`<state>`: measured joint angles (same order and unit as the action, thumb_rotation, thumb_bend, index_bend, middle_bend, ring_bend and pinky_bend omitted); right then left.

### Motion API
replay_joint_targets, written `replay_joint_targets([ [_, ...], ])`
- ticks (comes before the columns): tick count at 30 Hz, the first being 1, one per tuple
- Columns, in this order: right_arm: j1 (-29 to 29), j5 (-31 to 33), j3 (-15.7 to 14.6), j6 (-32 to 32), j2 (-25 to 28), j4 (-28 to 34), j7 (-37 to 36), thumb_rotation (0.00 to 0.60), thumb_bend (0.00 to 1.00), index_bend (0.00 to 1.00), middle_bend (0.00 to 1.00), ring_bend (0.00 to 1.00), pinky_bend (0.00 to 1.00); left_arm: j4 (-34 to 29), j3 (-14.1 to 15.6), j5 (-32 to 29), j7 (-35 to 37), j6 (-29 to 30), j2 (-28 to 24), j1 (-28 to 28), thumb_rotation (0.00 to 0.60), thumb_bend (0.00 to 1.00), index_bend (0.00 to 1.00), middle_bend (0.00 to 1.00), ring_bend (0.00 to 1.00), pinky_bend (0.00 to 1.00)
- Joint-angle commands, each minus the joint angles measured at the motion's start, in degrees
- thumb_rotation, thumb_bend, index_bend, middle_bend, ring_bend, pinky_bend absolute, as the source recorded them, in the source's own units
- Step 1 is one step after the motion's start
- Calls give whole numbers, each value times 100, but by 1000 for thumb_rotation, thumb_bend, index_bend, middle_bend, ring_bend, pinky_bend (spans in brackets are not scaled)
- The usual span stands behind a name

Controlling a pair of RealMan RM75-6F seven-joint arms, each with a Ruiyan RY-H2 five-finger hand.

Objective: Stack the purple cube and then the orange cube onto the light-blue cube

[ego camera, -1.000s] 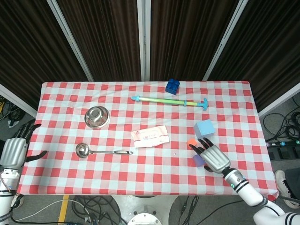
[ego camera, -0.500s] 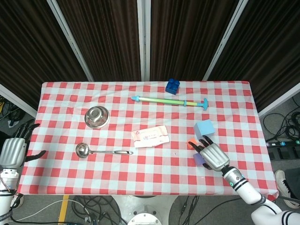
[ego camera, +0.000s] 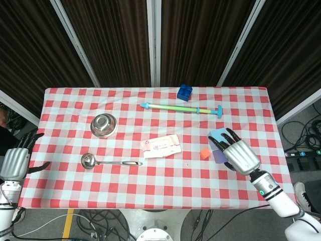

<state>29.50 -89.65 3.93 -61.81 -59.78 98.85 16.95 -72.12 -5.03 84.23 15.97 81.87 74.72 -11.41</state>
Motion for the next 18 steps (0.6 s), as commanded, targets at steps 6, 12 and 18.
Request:
replay_joint_targets([
  [6,658,1011,460,1065,228,-416,-14,600,157,7,470,151,73,33,14,0,-27,-34,32,-8,600,60,240,202,144,314],
  [12,989,1078,481,1511,-135,-1214,-396,600,158,13,469,152,75,114,16,-31,-41,-94,82,-22,600,60,240,202,144,315],
  [18,1165,922,391,1711,-405,-1743,-762,600,157,26,469,152,76,54,-184,-274,-266,-333,170,-198,600,60,240,202,144,314],
])
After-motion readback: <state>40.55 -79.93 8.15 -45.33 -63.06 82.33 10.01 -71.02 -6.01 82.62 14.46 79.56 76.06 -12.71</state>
